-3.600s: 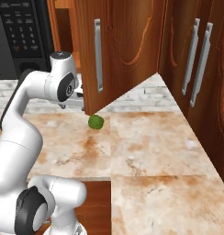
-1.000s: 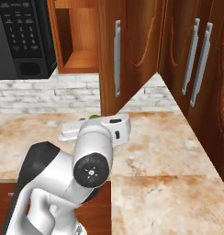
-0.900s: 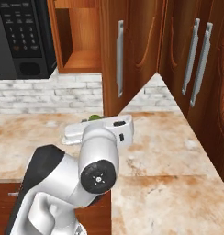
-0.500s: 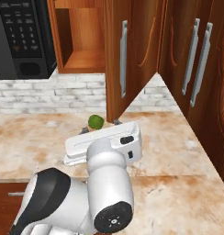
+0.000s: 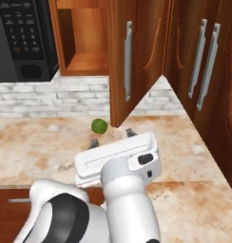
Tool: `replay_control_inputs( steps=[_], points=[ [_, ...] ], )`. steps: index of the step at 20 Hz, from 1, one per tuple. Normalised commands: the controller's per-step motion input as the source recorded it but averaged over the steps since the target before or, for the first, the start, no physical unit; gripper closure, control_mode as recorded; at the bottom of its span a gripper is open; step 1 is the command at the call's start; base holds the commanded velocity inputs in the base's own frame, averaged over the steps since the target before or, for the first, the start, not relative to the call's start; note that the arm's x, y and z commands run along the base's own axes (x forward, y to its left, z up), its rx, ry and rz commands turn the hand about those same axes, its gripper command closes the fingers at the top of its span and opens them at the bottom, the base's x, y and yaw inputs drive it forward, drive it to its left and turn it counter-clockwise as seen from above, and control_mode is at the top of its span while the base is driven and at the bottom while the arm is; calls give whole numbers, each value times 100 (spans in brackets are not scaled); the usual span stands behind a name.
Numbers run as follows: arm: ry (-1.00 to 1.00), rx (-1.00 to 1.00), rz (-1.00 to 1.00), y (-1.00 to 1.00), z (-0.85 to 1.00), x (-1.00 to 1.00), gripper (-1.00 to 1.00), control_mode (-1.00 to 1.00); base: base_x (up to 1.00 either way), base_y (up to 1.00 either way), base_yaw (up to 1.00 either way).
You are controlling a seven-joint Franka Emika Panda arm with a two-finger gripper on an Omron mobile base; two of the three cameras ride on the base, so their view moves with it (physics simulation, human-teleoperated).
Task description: Close all open cabinet doors.
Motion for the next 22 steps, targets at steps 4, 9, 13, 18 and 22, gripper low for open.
replay_control_inputs(
  steps=[4,9,13,18,22],
  points=[
    [2,4,8,-19,0,78,-100,-100,0,0,0],
    [0,5,14,-14,0,66,-100,-100,0,0,0],
    [0,2,17,2,-3,49,-100,-100,0,0,0],
    [0,0,19,40,-14,35,-100,-100,0,0,0],
    [0,0,18,65,-26,40,-100,-100,0,0,0]
  ],
)
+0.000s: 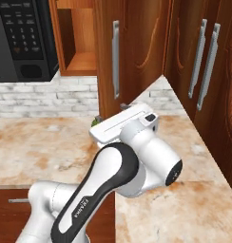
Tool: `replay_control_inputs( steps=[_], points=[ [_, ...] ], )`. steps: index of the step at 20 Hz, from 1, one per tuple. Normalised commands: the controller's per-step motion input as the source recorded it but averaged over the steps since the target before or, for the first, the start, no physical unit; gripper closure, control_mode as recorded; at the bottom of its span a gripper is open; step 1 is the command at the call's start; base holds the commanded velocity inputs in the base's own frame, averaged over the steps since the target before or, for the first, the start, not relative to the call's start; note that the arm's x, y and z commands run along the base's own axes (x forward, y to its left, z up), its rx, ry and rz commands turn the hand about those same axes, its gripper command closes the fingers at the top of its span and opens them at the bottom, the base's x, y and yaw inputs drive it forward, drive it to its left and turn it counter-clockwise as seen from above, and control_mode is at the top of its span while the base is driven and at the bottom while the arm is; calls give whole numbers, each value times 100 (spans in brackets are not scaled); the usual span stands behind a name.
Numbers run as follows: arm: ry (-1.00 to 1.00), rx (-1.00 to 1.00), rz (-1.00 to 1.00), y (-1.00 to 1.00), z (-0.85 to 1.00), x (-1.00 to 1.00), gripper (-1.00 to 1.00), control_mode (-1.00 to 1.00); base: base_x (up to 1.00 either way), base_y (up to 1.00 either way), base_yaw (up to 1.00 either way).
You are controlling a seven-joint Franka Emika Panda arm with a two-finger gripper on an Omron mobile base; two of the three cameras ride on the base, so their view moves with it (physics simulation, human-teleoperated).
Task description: Close all open cabinet doors.
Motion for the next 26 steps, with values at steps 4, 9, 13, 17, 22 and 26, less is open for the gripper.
replay_control_inputs(
  steps=[4,9,13,17,22,26],
  points=[
    [0,0,14,79,-31,45,-100,-100,0,0,0],
    [0,0,6,85,-18,58,-100,-100,0,0,0],
    [-3,0,0,67,0,72,-100,-100,0,0,0],
    [-3,0,0,45,4,87,-100,-100,0,0,0],
    [-5,0,0,34,19,89,-100,-100,0,0,0],
    [-4,0,0,23,23,87,-100,-100,0,0,0]
  ],
)
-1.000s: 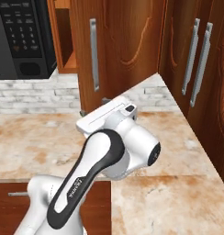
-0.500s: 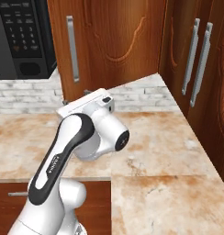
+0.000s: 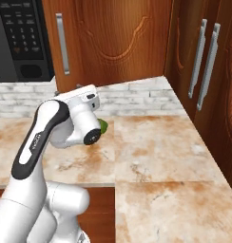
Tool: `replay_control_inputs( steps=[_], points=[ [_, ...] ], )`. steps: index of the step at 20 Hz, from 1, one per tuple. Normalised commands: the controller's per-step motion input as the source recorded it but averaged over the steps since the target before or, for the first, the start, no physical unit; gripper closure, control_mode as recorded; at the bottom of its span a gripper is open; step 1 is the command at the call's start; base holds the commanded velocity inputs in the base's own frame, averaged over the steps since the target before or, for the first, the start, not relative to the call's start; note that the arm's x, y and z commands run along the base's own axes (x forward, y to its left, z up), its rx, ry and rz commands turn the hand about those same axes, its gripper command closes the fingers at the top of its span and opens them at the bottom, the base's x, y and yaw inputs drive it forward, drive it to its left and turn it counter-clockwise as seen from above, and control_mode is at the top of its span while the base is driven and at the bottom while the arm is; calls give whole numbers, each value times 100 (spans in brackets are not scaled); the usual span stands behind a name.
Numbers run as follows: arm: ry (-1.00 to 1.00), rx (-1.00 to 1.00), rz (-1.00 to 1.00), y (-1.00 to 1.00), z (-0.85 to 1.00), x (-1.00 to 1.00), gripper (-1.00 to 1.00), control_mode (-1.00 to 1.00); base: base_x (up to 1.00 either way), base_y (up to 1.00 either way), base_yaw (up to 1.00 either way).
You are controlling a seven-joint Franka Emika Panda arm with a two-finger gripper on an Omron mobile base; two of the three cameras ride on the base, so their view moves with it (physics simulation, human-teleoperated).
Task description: Close all open cabinet doors.
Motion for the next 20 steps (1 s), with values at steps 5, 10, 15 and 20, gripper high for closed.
replay_control_inputs(
  steps=[5,10,15,20],
  points=[
    [-1,0,0,5,30,87,-100,-100,0,0,0],
    [0,3,10,0,41,84,-100,-100,0,0,0],
    [0,6,14,0,26,76,-100,-100,0,0,0],
    [0,4,7,7,2,79,-100,-100,0,0,0]
  ],
)
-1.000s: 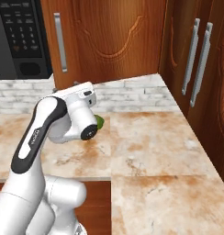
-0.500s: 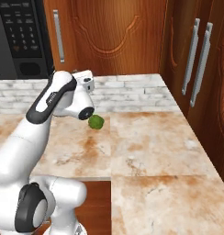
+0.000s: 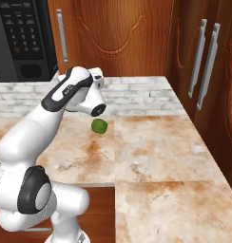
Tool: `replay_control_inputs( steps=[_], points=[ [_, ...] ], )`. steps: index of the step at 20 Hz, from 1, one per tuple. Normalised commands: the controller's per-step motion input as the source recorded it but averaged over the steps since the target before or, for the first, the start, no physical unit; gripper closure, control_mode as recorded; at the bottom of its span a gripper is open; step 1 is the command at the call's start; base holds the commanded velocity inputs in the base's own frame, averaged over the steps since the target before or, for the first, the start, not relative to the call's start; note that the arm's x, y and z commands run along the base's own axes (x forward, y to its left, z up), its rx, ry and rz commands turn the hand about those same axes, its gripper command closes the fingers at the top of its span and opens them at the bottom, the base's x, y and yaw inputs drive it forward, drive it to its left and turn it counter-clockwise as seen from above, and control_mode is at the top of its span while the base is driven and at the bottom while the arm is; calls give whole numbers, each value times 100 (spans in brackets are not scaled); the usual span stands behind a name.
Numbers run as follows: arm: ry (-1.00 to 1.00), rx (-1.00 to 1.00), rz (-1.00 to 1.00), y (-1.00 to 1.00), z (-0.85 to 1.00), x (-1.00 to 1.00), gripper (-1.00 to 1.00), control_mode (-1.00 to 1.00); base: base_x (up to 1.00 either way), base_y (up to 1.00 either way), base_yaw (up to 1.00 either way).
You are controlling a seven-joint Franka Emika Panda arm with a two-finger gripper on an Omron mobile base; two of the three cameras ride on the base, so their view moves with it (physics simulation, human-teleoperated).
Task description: Close all open cabinet doors.
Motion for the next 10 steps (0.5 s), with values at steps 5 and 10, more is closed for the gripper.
replay_control_inputs(
  steps=[5,10],
  points=[
    [0,3,2,17,0,80,-100,-100,0,0,0],
    [0,0,0,31,0,22,-100,-100,0,0,0]
  ],
)
